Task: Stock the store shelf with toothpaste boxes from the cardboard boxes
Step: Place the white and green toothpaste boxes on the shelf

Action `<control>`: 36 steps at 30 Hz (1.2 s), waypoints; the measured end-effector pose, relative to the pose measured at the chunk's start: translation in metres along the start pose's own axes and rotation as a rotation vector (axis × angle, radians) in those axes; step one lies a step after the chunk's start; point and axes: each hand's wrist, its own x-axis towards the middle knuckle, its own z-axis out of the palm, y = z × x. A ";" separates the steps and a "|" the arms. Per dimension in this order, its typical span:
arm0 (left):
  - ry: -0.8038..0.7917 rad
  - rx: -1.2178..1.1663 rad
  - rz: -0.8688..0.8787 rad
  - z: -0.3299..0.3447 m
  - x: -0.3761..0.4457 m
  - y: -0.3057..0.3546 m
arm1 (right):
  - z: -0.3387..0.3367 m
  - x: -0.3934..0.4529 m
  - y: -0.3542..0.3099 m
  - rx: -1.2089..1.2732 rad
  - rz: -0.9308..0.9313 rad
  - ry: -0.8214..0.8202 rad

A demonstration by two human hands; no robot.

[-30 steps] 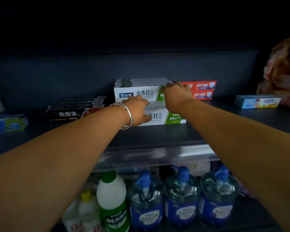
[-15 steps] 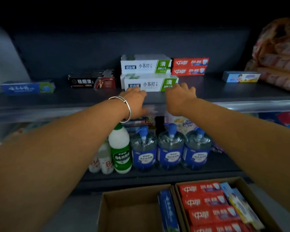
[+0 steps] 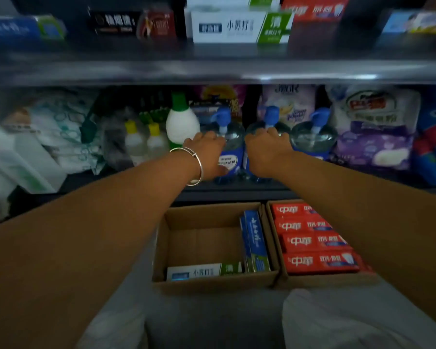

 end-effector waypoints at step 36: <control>-0.730 0.015 0.076 0.282 0.011 -0.050 | 0.321 0.051 -0.110 0.265 -0.340 -1.032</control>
